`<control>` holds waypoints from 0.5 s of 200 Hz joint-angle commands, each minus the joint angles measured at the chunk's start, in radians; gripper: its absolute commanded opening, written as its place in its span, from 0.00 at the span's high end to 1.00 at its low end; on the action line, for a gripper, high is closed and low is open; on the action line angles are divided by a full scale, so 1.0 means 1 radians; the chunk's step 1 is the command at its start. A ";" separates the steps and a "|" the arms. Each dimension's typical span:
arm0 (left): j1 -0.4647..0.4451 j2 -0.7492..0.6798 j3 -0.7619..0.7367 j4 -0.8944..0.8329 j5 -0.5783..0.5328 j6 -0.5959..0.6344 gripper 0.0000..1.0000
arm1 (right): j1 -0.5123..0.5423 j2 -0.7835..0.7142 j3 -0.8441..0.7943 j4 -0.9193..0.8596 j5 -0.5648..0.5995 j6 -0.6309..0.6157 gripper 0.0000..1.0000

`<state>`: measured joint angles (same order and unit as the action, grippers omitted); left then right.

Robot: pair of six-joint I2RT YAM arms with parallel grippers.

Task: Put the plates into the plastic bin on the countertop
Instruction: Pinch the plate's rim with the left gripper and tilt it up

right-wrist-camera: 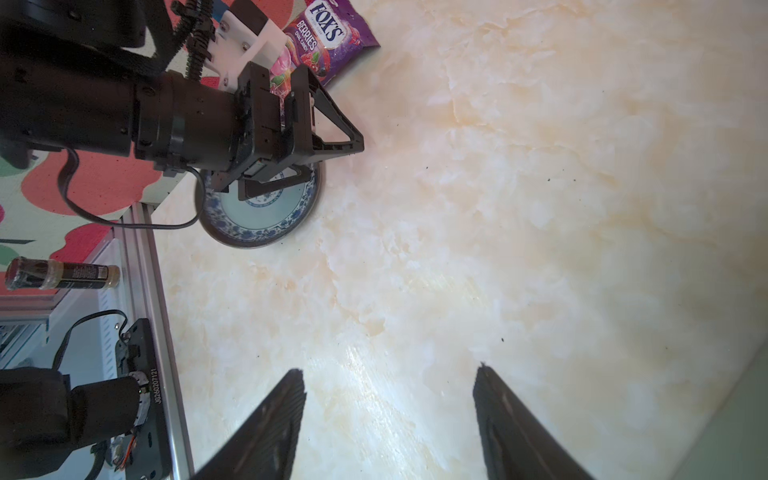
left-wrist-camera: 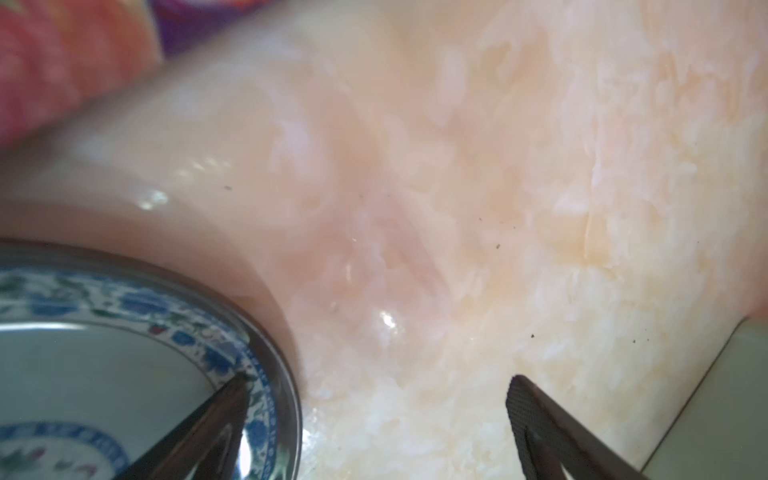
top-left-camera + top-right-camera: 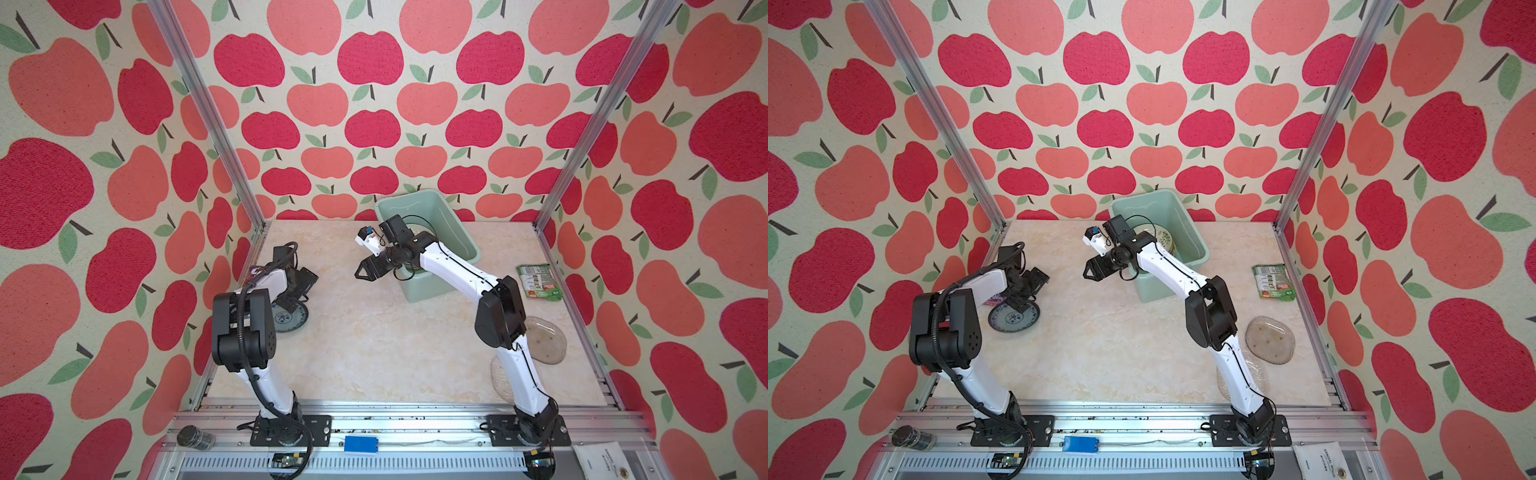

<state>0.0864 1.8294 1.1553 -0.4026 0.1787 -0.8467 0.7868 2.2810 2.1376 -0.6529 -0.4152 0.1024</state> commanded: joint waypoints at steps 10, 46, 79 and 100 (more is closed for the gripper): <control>-0.043 0.086 0.020 -0.010 0.117 -0.050 0.01 | -0.015 -0.054 -0.004 0.010 0.053 0.034 0.33; -0.014 -0.012 0.062 -0.044 0.086 -0.022 0.01 | -0.014 -0.035 0.020 0.027 0.033 0.052 0.33; 0.014 -0.117 0.035 -0.048 0.081 -0.006 0.01 | -0.014 -0.008 0.049 0.034 0.020 0.062 0.33; 0.019 -0.157 0.011 -0.040 0.091 -0.002 0.01 | -0.014 0.015 0.088 0.031 0.010 0.065 0.33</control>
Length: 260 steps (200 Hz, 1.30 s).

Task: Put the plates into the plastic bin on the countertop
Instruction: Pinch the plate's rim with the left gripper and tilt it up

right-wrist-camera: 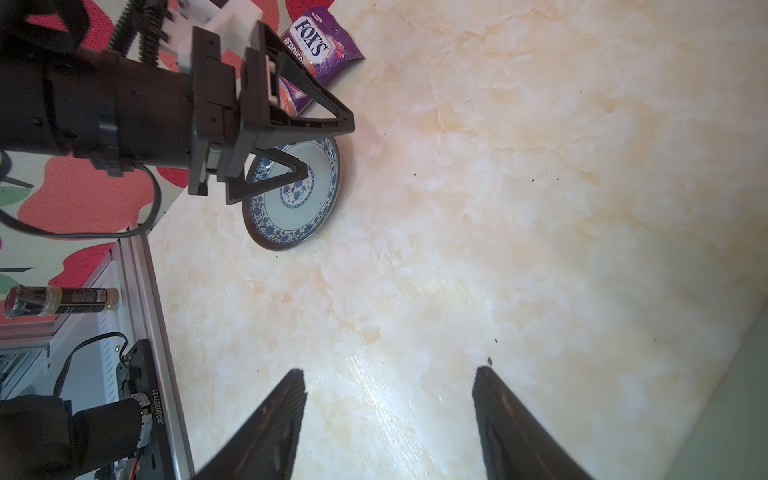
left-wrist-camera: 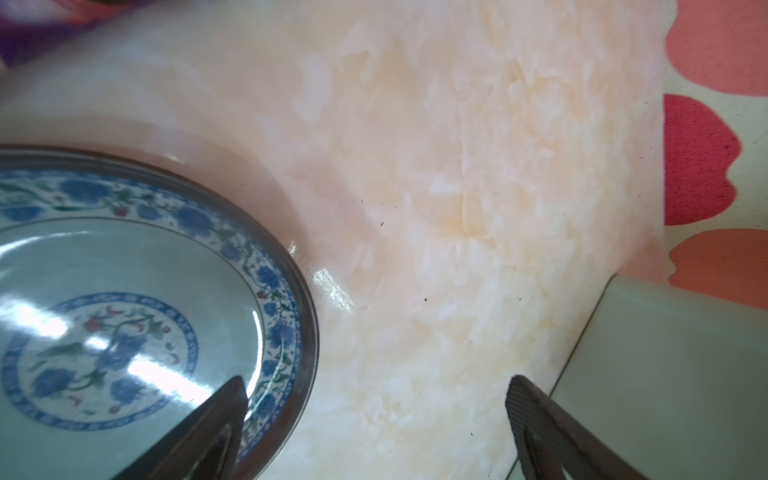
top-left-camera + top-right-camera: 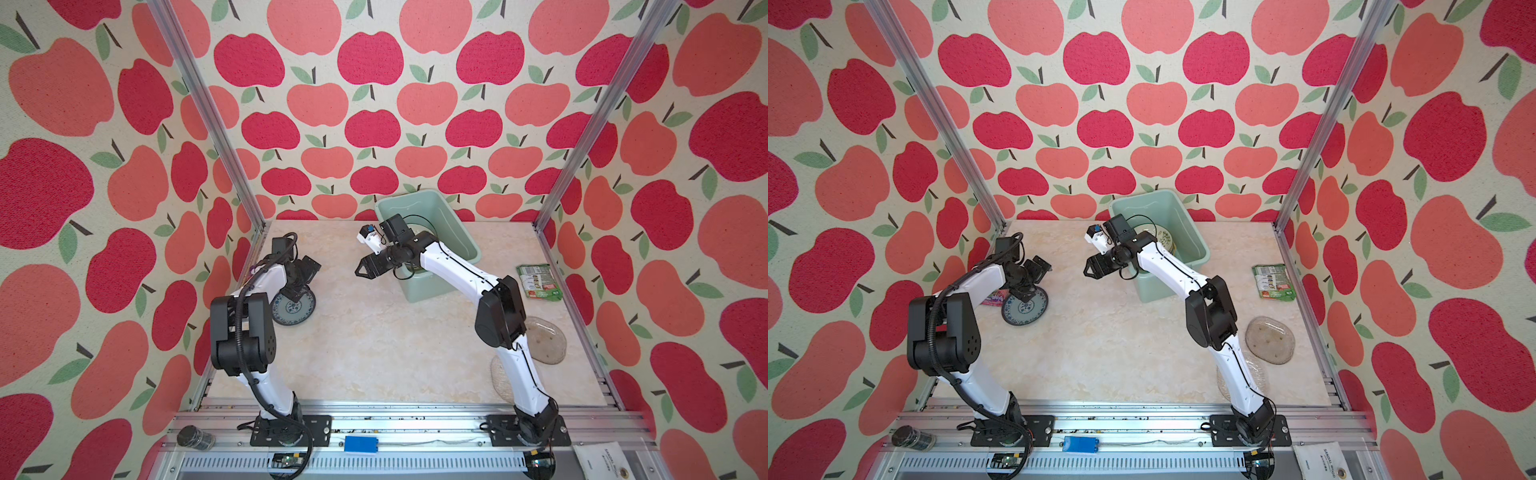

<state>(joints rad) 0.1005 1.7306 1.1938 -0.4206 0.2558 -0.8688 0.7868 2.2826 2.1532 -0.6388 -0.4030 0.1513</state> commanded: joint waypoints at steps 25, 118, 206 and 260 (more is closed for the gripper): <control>0.017 -0.098 -0.021 -0.027 0.024 0.034 0.01 | -0.014 0.050 0.132 0.005 -0.022 0.022 0.33; 0.333 -0.420 -0.251 -0.134 0.064 0.209 0.01 | 0.030 0.241 0.338 0.149 -0.148 0.208 0.36; 0.419 -0.352 -0.451 0.086 0.138 0.316 0.09 | 0.058 0.134 0.275 0.099 -0.254 0.159 0.36; 0.432 -0.237 -0.469 0.132 0.126 0.380 0.18 | 0.040 0.054 0.224 -0.034 -0.209 0.080 0.36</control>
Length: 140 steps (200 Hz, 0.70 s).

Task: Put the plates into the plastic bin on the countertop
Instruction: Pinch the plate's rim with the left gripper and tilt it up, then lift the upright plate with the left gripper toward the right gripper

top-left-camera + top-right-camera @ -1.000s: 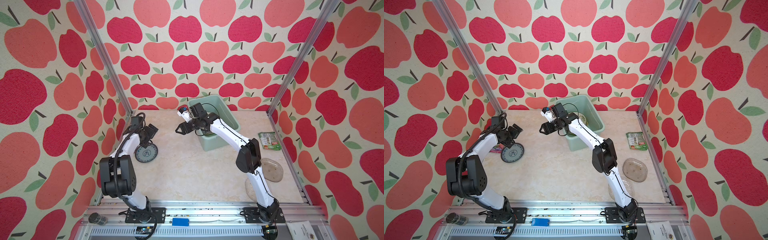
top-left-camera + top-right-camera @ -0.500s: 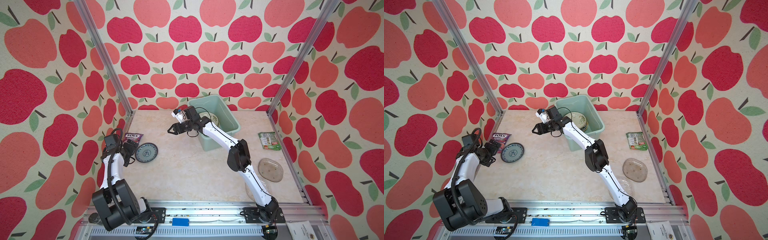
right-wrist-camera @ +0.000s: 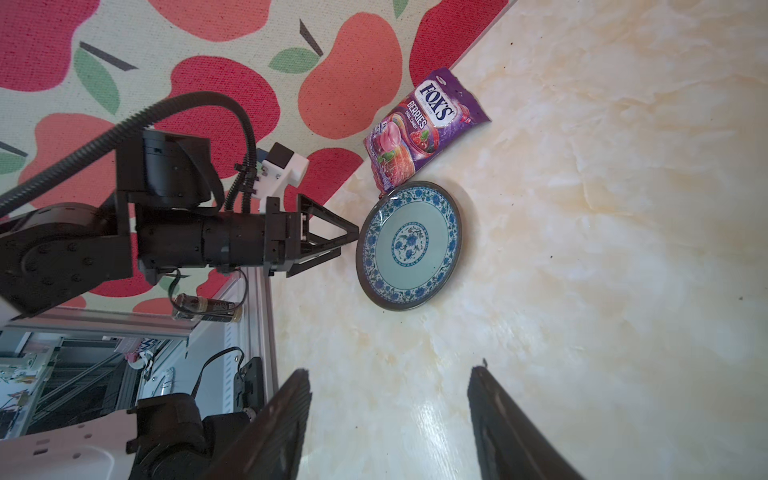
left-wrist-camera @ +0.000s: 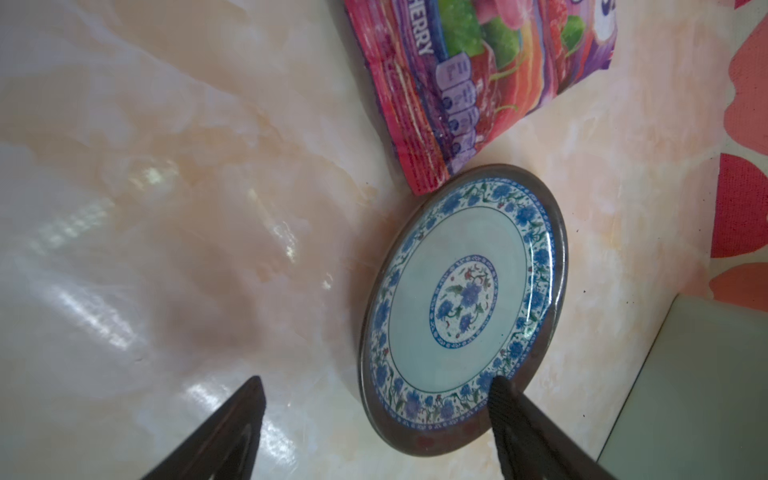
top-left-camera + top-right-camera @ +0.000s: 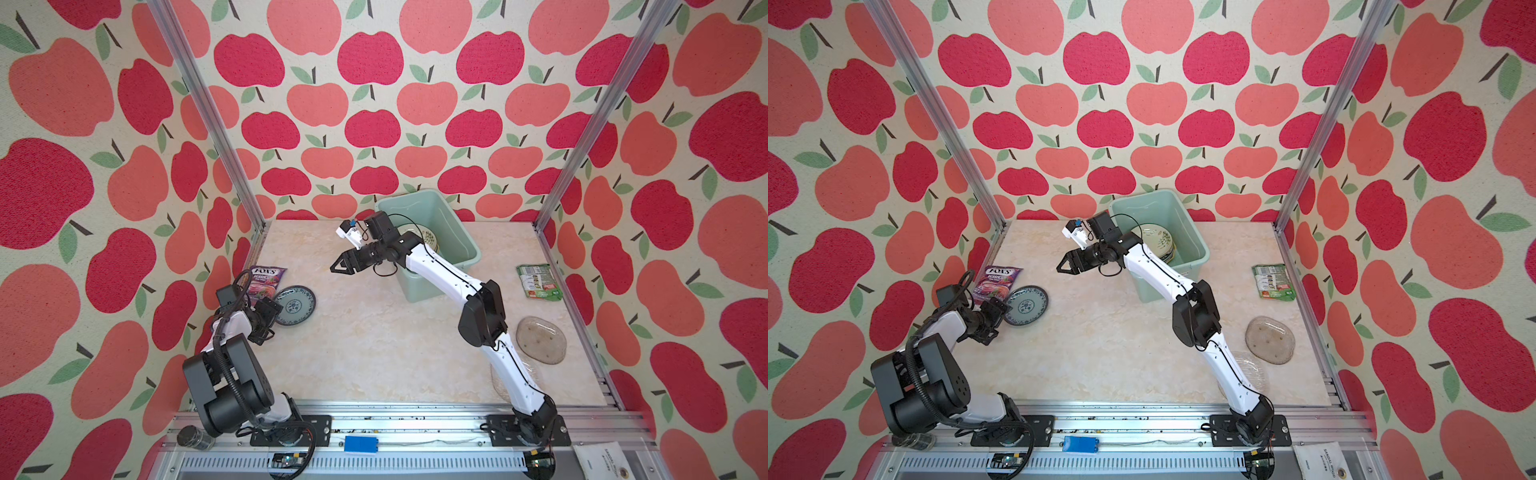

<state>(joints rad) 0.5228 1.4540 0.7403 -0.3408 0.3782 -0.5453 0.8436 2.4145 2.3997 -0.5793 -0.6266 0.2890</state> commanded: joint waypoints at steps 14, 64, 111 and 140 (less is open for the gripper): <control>0.009 0.059 -0.033 0.094 0.021 0.068 0.19 | -0.020 -0.086 -0.018 -0.121 0.025 -0.074 0.36; 0.031 0.163 -0.027 0.189 0.142 0.078 0.31 | -0.028 -0.091 0.013 -0.206 0.049 -0.109 0.36; 0.008 0.241 0.018 0.197 0.198 0.087 0.48 | -0.034 -0.081 0.044 -0.232 0.061 -0.114 0.36; -0.029 0.278 0.063 0.138 0.187 0.120 0.63 | -0.034 -0.060 0.087 -0.256 0.069 -0.114 0.36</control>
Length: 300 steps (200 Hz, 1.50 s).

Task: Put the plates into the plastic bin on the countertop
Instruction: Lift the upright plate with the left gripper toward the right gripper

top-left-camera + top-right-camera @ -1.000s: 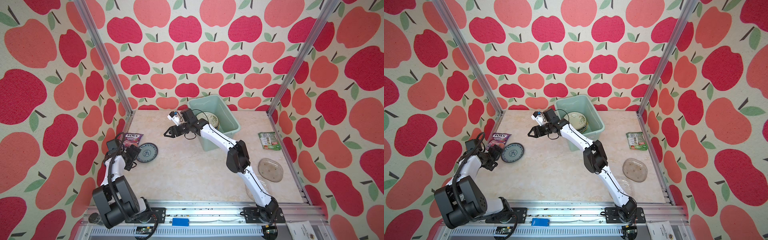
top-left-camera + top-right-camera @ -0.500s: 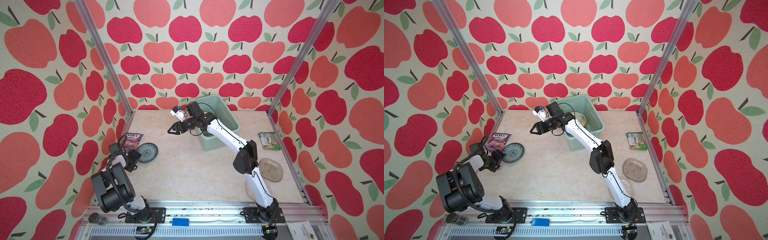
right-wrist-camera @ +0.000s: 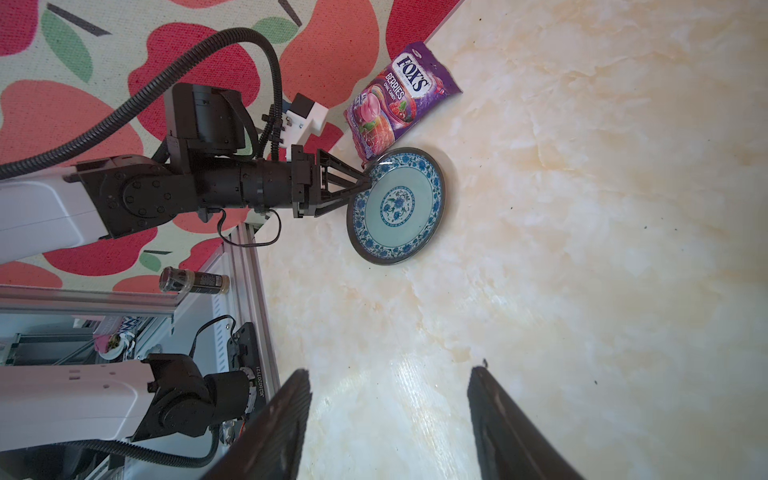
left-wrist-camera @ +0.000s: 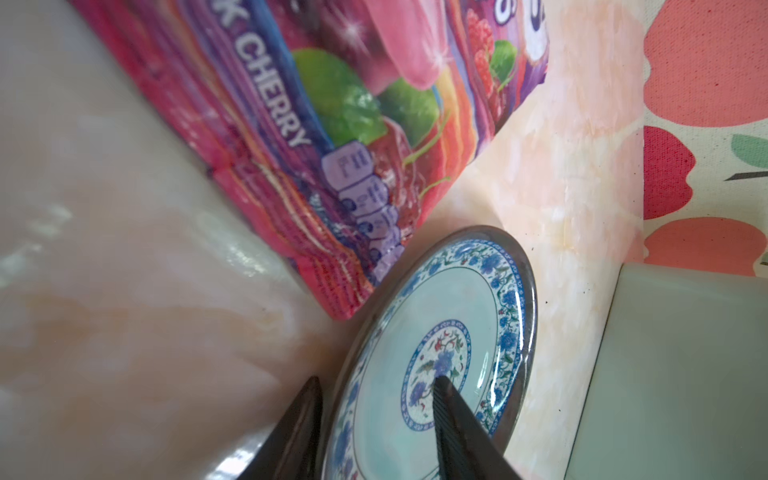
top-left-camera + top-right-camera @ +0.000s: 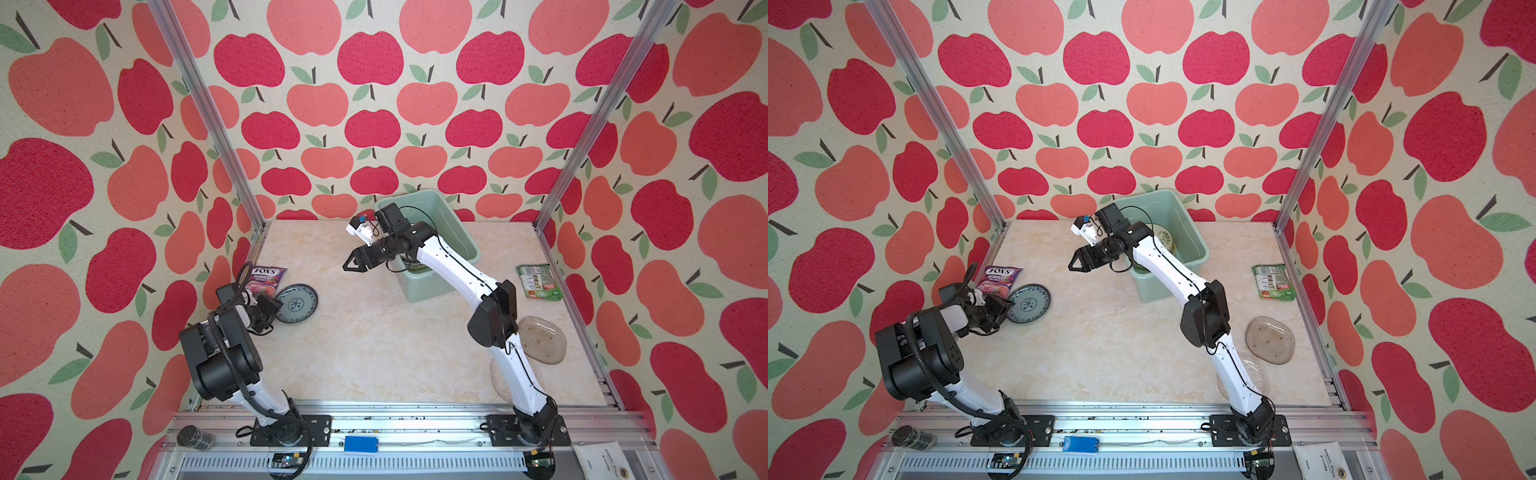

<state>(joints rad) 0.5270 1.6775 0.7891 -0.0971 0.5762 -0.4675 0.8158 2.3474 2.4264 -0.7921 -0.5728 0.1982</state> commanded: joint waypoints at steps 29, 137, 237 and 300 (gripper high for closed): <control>-0.077 0.059 0.041 -0.158 -0.043 0.073 0.74 | -0.009 0.010 0.065 -0.046 0.025 -0.022 0.37; -0.182 0.062 0.057 -0.124 -0.046 -0.006 1.00 | -0.027 0.010 0.059 -0.085 0.056 -0.035 0.37; -0.222 -0.013 0.136 -0.099 0.067 -0.101 1.00 | -0.051 0.008 0.042 -0.078 0.141 0.007 0.37; -0.264 -0.143 0.106 0.017 0.131 -0.259 1.00 | -0.060 0.009 0.048 -0.041 0.156 0.073 0.37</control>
<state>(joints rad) 0.2909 1.5894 0.8955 -0.1394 0.6491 -0.6571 0.7605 2.3474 2.4691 -0.8539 -0.4294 0.2375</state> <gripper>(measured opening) 0.076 0.626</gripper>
